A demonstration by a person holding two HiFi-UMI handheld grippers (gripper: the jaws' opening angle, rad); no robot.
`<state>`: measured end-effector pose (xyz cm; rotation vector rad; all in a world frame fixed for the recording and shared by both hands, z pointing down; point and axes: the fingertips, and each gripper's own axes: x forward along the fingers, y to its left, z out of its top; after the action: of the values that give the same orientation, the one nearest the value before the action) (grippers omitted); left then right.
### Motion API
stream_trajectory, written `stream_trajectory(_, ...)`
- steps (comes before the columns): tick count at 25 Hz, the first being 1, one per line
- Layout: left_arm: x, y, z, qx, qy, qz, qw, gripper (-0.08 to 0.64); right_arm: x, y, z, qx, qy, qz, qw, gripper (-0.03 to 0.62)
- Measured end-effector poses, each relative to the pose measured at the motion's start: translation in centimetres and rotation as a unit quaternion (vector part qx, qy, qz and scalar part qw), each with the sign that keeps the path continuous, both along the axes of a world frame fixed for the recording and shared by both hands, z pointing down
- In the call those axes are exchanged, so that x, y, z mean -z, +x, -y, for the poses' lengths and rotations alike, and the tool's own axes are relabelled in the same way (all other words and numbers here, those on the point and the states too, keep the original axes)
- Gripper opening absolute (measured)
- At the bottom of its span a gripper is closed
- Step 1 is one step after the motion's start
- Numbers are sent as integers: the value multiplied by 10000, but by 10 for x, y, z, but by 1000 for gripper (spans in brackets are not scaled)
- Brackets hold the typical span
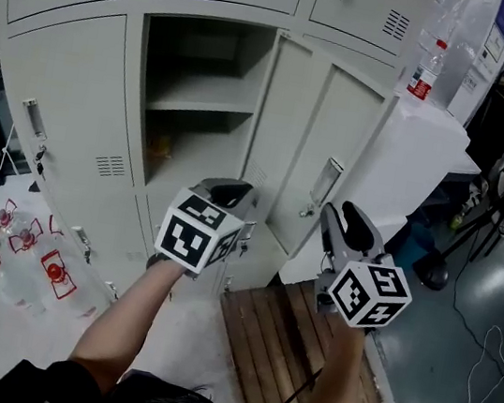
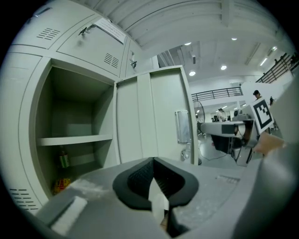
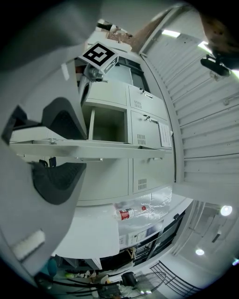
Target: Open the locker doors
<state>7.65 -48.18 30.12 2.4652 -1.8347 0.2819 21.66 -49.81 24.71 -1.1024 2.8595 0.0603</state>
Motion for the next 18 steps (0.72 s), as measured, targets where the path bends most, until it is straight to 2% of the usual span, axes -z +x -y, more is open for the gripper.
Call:
stream_trajectory(8, 2, -32, -32, 107, 51, 17, 9999, -2, 2, -14, -26, -137, 37, 64, 9999, 158)
stream_trajectory(18, -2, -116, -107, 564, -39, -92, 9984, -2, -11, -94, -89, 188, -124, -100, 9997, 173)
